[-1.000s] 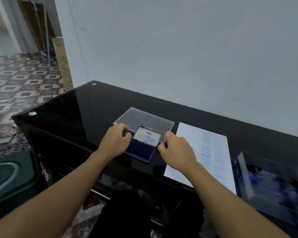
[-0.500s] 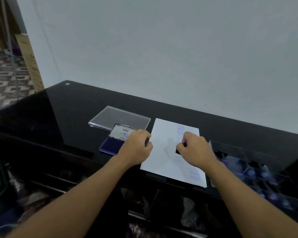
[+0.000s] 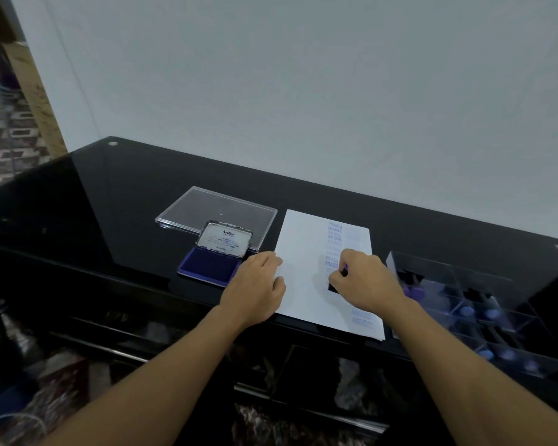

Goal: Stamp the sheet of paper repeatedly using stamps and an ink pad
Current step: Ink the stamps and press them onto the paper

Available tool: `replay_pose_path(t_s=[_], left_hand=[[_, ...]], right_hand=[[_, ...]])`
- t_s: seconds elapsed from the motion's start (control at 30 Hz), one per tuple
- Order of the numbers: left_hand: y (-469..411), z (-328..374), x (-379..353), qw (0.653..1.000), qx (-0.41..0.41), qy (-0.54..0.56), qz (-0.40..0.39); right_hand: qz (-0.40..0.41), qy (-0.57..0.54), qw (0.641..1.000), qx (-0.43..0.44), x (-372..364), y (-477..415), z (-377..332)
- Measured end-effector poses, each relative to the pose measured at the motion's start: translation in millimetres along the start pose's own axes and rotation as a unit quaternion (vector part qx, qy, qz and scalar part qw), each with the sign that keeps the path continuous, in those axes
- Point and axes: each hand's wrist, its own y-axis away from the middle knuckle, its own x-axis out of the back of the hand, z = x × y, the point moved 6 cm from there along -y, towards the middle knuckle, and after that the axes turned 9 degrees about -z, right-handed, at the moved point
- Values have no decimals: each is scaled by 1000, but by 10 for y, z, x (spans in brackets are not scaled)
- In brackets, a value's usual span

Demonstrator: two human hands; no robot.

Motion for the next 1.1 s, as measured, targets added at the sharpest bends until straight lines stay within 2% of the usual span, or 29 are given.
replay_pose_path(t_s=[0.63,0.73,1.1], left_hand=[[9,8,-25,999,16,-39,-17],[8,9,-46,998,21,-47,-25],[-19,72,-60,998,37,-53,-25]], right_hand=[[-22,28,999,-5,-196,-26,-21],[-4,53,999,-8,-269,9,-45],[39,24,999,-11,-333,46,-51]])
